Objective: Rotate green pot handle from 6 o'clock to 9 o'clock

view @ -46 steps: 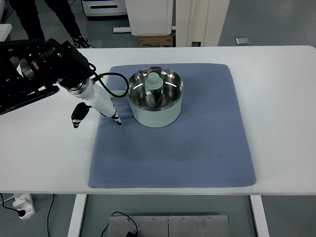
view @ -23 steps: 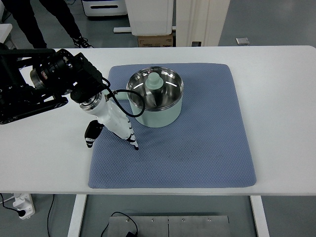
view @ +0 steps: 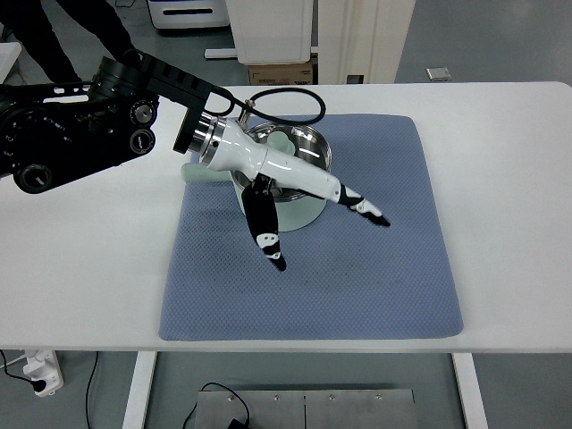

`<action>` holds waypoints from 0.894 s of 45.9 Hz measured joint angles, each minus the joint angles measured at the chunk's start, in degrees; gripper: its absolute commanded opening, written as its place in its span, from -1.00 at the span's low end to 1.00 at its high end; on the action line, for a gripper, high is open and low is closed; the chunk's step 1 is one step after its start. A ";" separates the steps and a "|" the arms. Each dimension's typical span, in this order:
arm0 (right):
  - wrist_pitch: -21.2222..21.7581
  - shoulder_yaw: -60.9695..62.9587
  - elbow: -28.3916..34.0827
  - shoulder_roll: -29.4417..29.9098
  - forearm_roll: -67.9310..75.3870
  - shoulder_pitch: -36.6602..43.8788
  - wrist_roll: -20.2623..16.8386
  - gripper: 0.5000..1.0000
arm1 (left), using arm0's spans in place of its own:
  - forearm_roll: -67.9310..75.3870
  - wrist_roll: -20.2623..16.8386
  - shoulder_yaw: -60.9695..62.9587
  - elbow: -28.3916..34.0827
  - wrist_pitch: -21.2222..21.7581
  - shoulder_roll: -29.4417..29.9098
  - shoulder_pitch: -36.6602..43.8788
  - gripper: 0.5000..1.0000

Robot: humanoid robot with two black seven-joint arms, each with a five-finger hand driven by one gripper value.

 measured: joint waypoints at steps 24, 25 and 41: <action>0.00 0.00 0.00 0.00 0.00 -0.01 0.00 1.00 | -45.90 4.46 -3.26 23.00 0.02 -0.05 3.83 1.00; 0.00 0.00 0.00 0.00 0.00 0.00 0.00 1.00 | -47.47 5.13 -3.26 23.91 0.02 -0.10 4.13 1.00; 0.00 0.00 0.00 0.00 0.00 0.00 0.00 1.00 | -66.97 16.62 -3.26 34.55 0.03 -0.76 8.30 1.00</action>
